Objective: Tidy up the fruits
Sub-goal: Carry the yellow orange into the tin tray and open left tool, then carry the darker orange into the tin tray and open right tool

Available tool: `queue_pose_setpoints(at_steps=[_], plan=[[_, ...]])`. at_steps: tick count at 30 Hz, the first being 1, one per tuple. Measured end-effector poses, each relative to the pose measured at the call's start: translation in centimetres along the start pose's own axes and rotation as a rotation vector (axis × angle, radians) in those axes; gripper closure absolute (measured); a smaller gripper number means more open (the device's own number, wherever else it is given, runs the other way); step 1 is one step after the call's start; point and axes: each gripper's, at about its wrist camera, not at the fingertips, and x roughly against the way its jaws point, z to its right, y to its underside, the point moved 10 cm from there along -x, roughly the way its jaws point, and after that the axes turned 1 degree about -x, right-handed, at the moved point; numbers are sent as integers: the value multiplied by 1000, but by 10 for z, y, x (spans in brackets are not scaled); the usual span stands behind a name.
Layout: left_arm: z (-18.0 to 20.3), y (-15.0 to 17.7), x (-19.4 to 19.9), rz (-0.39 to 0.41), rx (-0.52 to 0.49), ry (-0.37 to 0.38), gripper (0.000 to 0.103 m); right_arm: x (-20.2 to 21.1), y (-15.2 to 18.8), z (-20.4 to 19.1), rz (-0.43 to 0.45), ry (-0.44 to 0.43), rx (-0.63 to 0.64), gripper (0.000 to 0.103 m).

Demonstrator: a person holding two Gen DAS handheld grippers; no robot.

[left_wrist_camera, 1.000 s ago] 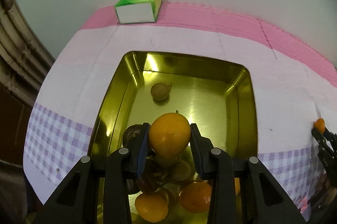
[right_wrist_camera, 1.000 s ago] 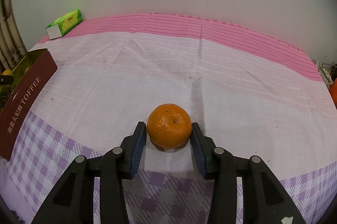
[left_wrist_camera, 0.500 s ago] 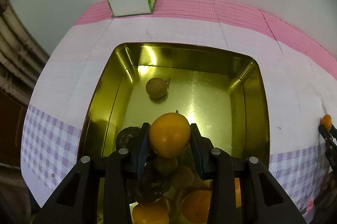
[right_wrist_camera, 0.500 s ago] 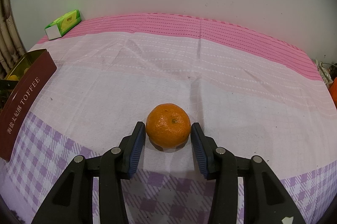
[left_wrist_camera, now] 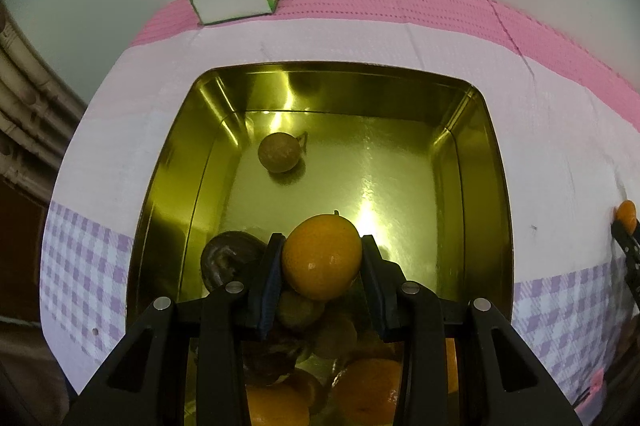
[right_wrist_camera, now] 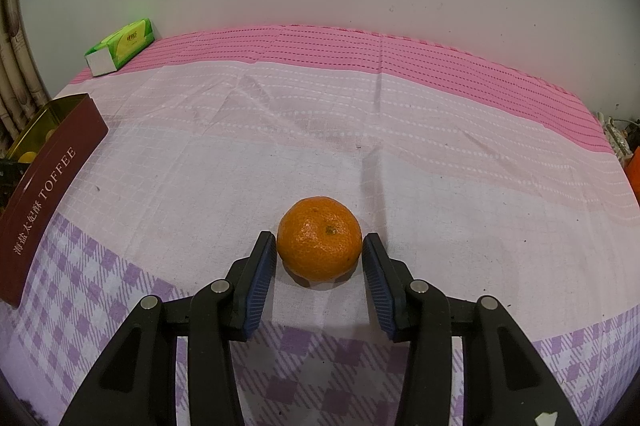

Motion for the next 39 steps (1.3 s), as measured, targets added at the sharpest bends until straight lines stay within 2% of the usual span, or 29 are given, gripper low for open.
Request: queue_pose_setpoints(at_steps=[14,19,27,34,39], plan=[[-1,1,5,2,-8,-3,63,0,0,0,0,0,0,60],[-3,0,16,21,-5,2,55,0,0,1,0,-1,0,60],[-7,-1,35,55,-2,12,51,0,0,0,0,0,0,60],[-25,4,54,118,-2,-43,49,-1,-1,3,-2,2,-6,58],[-42,14,59,126,5,-70,45,-1,-1,3,-2,2,-7,58]])
